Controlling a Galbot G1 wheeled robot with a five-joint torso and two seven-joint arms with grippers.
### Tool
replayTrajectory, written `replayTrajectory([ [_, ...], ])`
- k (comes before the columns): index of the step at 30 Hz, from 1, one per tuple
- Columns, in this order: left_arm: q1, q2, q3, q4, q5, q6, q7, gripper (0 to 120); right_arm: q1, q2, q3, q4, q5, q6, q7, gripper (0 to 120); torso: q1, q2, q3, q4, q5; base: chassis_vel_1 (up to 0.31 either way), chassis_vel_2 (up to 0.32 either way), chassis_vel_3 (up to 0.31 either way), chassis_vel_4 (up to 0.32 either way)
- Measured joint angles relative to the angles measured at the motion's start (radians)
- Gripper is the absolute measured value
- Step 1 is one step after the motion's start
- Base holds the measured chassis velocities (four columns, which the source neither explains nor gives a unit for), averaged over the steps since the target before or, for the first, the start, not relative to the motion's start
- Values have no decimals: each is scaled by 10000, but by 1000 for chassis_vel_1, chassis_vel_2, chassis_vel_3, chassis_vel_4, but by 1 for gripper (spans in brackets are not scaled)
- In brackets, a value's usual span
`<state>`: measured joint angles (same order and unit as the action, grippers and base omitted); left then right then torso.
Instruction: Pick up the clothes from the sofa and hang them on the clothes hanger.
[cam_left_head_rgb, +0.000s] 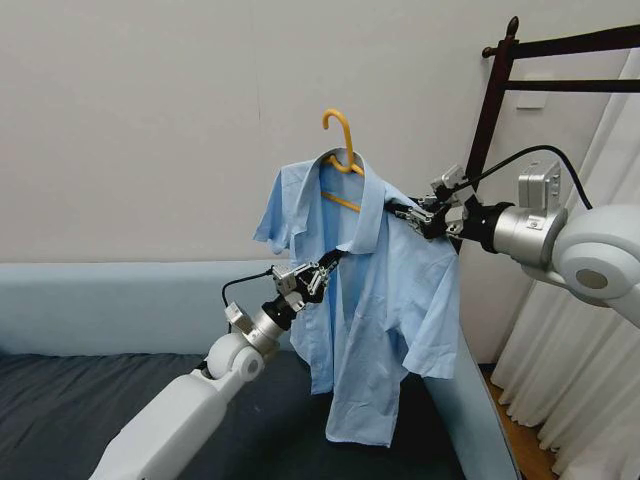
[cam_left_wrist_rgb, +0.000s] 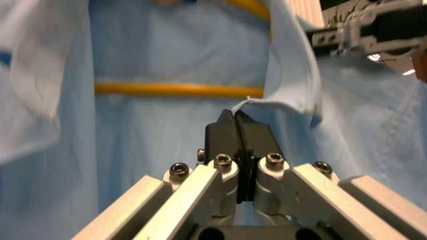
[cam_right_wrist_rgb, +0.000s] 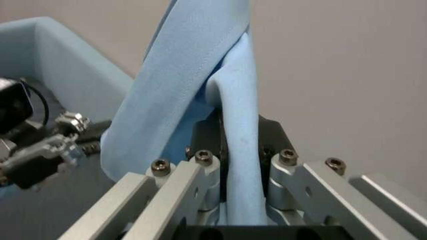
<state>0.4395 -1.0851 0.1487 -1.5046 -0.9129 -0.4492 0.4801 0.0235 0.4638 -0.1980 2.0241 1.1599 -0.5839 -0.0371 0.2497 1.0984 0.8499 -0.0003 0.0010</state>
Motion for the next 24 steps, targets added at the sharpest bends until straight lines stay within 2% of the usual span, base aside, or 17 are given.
replayTrajectory([
  [4, -577, 118, -365, 91, 766, -210, 302, 0, 246, -29, -22, -83, 27, 4, -72, 7, 0, 0, 0, -1, 0, 0, 0, 0, 0],
  [7, -715, 120, -483, 183, 891, -240, 234, 0, 296, -28, -21, -85, 52, 4, -108, 7, 0, 0, 0, 0, 0, 0, 0, 0, 0],
  [24, -373, 5, -784, 192, 841, -258, 1, 0, 302, -41, 94, -112, 110, 208, -609, 7, 0, 1, -1, 0, 1, 0, 0, 0, 0],
])
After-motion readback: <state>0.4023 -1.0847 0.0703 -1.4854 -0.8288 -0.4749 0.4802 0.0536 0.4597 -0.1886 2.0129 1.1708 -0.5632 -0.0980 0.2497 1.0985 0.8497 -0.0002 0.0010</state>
